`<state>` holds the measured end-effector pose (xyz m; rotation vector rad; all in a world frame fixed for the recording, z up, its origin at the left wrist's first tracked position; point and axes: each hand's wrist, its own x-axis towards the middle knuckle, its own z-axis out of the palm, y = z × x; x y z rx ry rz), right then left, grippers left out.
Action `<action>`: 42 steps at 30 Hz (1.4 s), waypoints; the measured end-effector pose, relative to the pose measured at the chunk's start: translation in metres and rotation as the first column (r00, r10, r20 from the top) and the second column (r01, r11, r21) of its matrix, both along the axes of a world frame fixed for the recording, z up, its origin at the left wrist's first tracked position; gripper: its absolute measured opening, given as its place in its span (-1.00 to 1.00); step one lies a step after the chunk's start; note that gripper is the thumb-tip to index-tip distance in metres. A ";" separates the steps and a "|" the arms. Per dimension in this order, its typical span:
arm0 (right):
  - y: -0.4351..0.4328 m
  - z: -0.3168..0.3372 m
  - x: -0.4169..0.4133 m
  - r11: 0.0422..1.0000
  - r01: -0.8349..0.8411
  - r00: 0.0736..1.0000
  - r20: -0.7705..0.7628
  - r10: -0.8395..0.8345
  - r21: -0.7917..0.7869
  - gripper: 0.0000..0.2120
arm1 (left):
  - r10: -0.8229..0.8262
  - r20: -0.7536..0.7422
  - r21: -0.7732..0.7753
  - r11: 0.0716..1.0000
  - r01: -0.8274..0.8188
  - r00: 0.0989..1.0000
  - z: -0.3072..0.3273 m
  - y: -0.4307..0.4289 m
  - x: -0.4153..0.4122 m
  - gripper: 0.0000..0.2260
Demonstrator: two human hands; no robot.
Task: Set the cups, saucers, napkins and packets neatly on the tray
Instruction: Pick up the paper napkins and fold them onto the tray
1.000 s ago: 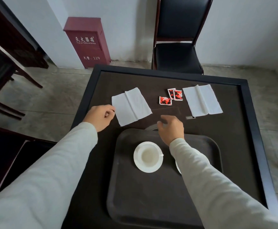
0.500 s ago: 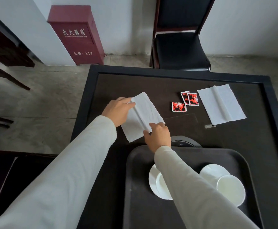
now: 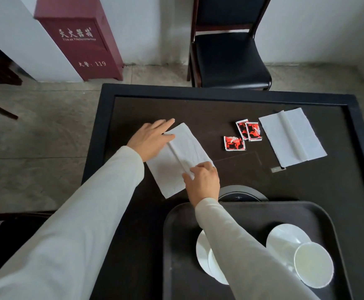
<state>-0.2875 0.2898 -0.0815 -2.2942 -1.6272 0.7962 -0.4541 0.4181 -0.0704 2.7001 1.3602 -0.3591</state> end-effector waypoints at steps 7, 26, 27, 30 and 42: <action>-0.004 -0.010 0.006 0.999 -0.026 1.000 0.007 0.026 0.019 -0.78 | -0.025 -0.023 0.005 1.000 0.025 0.999 -0.005 0.000 -0.002 -0.78; 0.006 0.098 0.107 0.956 -0.169 0.968 -0.144 0.207 0.239 -0.93 | 0.204 0.375 -0.205 0.970 -0.133 0.904 0.110 -0.056 -0.005 -0.83; 0.001 0.107 0.112 0.956 -0.169 0.965 -0.158 0.210 0.241 -0.94 | 0.249 0.404 -0.247 0.956 -0.157 0.880 0.116 -0.064 -0.004 -0.85; -0.019 0.132 0.124 0.956 -0.154 0.954 -0.215 0.210 0.251 -0.99 | 0.386 0.514 -0.359 0.908 -0.216 0.766 0.133 -0.091 -0.002 -0.88; -0.141 0.187 0.171 0.935 -0.128 0.894 -0.370 0.253 0.330 -0.93 | 0.503 0.614 -0.515 0.839 -0.174 0.608 0.184 -0.223 0.027 -0.92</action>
